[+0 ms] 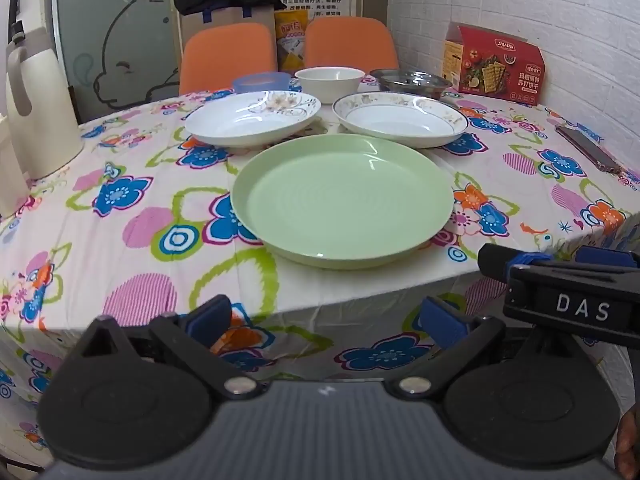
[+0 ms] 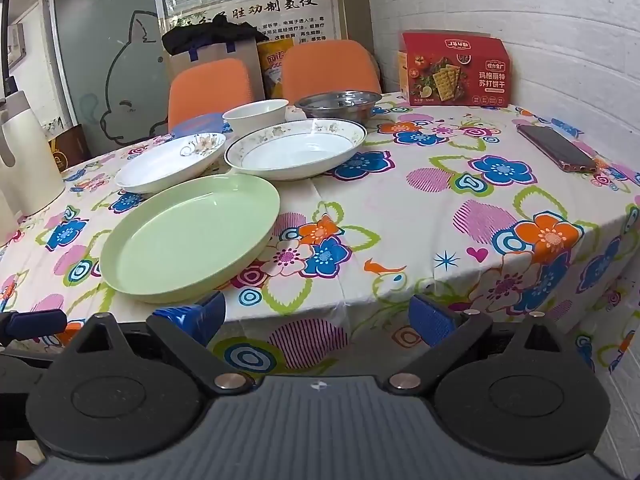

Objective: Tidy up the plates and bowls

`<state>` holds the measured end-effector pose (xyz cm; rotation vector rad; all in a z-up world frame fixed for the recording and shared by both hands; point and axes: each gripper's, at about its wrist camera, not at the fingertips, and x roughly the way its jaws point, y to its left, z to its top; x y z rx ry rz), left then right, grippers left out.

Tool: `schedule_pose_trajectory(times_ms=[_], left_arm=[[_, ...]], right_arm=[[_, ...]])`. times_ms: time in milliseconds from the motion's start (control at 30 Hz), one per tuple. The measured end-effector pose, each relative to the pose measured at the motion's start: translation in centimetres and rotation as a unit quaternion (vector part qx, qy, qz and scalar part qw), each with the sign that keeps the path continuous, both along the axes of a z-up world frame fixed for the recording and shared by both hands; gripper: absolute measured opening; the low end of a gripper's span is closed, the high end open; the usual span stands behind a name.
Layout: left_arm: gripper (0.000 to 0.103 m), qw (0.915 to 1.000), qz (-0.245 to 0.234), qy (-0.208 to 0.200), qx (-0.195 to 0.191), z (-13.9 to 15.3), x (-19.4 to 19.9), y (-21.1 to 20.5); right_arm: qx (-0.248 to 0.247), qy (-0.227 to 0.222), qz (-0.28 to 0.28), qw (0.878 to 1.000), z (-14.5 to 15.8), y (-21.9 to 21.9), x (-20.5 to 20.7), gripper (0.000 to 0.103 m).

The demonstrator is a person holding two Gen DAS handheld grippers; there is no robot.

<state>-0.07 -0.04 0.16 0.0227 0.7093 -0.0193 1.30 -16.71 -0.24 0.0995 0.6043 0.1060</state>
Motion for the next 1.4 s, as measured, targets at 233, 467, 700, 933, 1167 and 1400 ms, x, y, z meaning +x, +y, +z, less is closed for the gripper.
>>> schedule_pose_trajectory(times_ms=[233, 467, 700, 933, 1167, 1400], left_arm=[[0.1, 1.0, -0.001, 0.0, -0.001, -0.12, 0.1, 0.21], [0.1, 1.0, -0.001, 0.001, -0.002, -0.14, 0.11, 0.23], [0.1, 1.0, -0.001, 0.002, -0.001, -0.29, -0.07, 0.26], [0.1, 1.0, -0.001, 0.002, -0.001, -0.31, -0.07, 0.26], [0.1, 1.0, -0.001, 0.002, -0.001, -0.34, -0.1, 0.22], [0.1, 1.0, -0.001, 0.002, -0.002, -0.35, -0.2, 0.29]], right_arm=[[0.002, 0.002, -0.001, 1.0, -0.02, -0.01, 0.0, 0.086], [0.002, 0.002, -0.001, 1.0, -0.06, -0.01, -0.03, 0.086], [0.002, 0.002, 0.001, 1.0, -0.2, 0.14, -0.09, 0.086], [0.001, 0.002, 0.001, 1.0, -0.19, 0.22, -0.16, 0.086], [0.002, 0.002, 0.001, 1.0, -0.16, 0.2, -0.15, 0.086], [0.001, 0.002, 0.002, 1.0, -0.17, 0.33, -0.2, 0.086]])
